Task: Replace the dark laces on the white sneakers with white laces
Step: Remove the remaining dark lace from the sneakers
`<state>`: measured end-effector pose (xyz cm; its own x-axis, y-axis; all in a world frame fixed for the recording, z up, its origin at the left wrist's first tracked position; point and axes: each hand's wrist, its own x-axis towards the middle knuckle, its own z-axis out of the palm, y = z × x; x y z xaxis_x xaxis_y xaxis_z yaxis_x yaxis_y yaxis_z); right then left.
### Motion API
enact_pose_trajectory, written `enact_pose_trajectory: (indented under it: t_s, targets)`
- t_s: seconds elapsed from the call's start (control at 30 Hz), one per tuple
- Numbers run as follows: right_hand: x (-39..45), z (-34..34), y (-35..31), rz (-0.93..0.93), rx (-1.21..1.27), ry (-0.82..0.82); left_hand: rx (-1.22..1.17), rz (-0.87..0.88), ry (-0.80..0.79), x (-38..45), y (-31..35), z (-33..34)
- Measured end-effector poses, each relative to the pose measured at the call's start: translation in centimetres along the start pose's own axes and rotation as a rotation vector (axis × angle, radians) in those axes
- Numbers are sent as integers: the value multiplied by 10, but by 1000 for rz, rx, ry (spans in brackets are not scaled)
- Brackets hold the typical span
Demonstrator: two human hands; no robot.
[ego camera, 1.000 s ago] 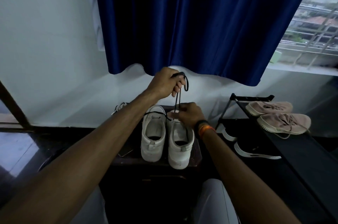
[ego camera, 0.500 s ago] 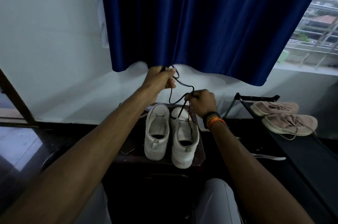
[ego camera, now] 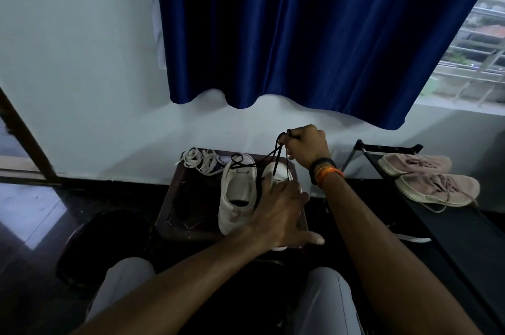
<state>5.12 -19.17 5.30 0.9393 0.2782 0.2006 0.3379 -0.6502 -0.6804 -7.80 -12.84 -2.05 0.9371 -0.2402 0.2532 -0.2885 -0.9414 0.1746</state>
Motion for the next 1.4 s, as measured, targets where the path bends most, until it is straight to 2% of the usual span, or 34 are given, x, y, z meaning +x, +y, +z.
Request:
enact_pose_trajectory:
  t_s: [0.07,0.17,0.37,0.67,0.8,0.83,0.93,0.97,1.0,1.07,1.23,1.4]
  targets:
    - [-1,-1,-3,-17,-16,-15,64,-65,-113,2,0,8]
    - [-3,-5,-7,-30,-15,-9,-25,-135,-223,8,-1,13]
    - [-3,-21,-36,-115,121,84,-128,-164,-194,12,-8,21]
    - [-3,-29,-41,-191,72,255,-142,-178,-180,14,-10,24]
    - [-7,-25,-26,-138,156,286,-178,-246,-280,17,-11,12]
    - [-7,-26,-20,-102,185,295,-171,-258,-233,18,-9,5]
    - [-8,-32,-6,-6,247,292,-130,-326,210,25,-11,-16]
    - [-9,-32,-4,6,268,279,-192,-397,288,31,-19,-22]
    - [-10,-32,-5,8,291,252,-286,-484,287,38,-29,-25]
    - [-12,-31,-7,-7,345,174,-403,-590,168,52,-50,-25]
    - [-10,-26,-13,-54,387,70,-499,-423,70,76,-61,-28]
    - [-4,-27,-17,-122,360,36,-486,-456,57,94,-67,-34]
